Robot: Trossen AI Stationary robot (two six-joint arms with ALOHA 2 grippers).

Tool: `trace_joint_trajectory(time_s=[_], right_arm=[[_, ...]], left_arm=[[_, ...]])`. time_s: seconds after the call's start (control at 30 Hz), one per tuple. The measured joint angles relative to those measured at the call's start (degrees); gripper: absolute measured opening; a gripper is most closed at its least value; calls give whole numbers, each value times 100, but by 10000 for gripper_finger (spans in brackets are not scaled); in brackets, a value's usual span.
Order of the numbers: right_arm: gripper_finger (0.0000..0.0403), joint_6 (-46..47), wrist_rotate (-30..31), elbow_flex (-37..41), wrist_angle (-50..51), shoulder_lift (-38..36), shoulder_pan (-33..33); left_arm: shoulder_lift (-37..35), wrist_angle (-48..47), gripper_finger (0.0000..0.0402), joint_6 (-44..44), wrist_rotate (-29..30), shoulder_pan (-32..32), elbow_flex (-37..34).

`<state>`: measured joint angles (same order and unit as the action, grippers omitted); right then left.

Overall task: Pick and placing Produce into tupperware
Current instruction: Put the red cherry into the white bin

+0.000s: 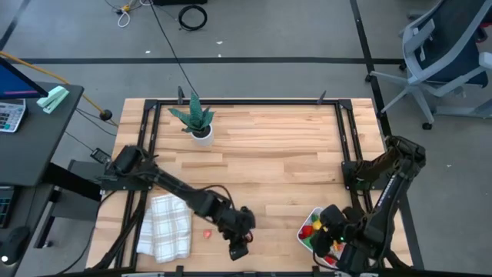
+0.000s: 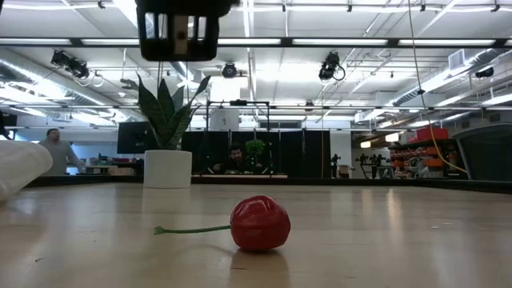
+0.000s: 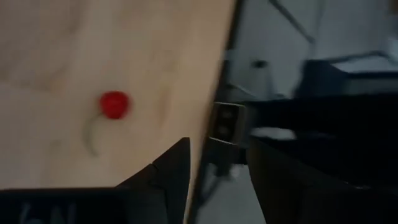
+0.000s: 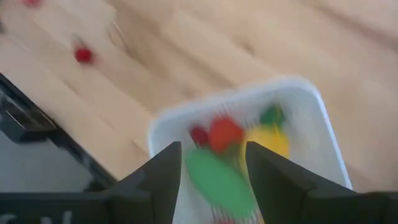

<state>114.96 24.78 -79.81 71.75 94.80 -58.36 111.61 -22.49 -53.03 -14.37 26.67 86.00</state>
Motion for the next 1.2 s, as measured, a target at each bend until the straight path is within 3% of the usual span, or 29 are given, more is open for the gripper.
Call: trace_joint_trajectory(time_s=[0.1, 0.23, 0.33, 0.63, 1.2], right_arm=[[185, -231, 449, 0, -2, -30, 134], [186, -522, 502, 0, -6, -36, 376], [185, -725, 515, 0, -52, -36, 557], [183, -1018, 240, 0, -325, -38, 776], [179, -1084, 211, -2, -345, -36, 773]], left_arm=[[0, -182, 153, 195, 778, 212, 0], [0, -644, 136, 1201, 1939, 427, 0], [0, -951, 125, 1793, 2464, 515, -1], [408, -895, 111, 2841, 2510, 492, -20], [765, -827, 113, 1892, 2042, 403, -22]])
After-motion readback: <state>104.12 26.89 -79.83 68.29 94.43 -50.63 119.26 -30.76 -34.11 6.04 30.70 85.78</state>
